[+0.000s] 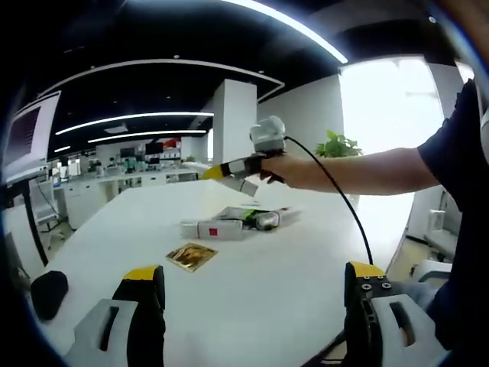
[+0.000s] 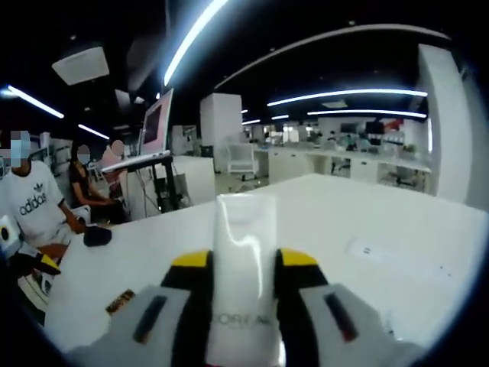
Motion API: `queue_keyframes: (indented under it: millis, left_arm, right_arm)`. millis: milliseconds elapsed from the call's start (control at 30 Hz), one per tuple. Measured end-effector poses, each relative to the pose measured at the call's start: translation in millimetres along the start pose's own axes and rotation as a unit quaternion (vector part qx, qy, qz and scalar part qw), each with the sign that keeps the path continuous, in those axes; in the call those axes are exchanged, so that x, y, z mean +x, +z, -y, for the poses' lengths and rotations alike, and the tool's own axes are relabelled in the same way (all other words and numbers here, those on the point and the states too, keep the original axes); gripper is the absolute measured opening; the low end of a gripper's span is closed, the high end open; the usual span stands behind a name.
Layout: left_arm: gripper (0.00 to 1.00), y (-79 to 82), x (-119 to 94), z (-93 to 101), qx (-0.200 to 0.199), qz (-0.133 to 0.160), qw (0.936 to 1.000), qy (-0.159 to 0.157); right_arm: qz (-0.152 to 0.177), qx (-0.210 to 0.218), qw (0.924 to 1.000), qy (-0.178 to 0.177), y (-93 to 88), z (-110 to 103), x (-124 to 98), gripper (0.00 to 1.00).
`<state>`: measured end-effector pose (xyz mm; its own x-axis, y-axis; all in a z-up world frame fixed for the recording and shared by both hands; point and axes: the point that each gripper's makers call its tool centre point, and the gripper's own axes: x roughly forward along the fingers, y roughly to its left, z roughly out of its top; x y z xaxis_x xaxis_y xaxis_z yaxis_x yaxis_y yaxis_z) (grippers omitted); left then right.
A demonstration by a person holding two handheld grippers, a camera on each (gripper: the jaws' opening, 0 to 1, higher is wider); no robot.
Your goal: Arrange the skincare products in the storage area until every visible bottle or jar stands upright without overlapping.
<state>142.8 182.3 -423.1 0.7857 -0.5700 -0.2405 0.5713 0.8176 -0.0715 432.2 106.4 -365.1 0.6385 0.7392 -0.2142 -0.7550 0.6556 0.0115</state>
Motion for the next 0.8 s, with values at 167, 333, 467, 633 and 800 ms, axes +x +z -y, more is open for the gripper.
queue_keyframes:
  millis: [167, 333, 467, 633, 800]
  left_arm:
    - [1.00, 2.2, 1, 6.2, 0.004, -0.001, 1.0000, -0.003]
    - [1.00, 3.2, 1, 9.5, 0.007, -0.002, 1.0000, -0.005]
    - [1.00, 2.3, 1, 11.9, 0.006, -0.003, 1.0000, -0.005]
    - [1.00, 0.0, 1, 15.0, 0.005, -0.005, 1.0000, -0.006]
    - [1.00, -0.4, 2, 17.0, 0.006, -0.006, 0.9999, -0.007]
  right_arm:
    - [0.010, 0.003, 0.9999, -0.002, 7.5, -1, -8, 0.30]
    - [0.018, 0.001, 0.9998, 0.001, 13.6, -6, -17, 0.30]
    - [0.023, 0.002, 0.9997, 0.003, 16.6, -9, -21, 0.30]
    - [0.026, -0.002, 0.9996, 0.007, 17.1, -16, -28, 0.30]
    - [0.029, -0.005, 0.9995, 0.009, 19.0, -19, -35, 0.30]
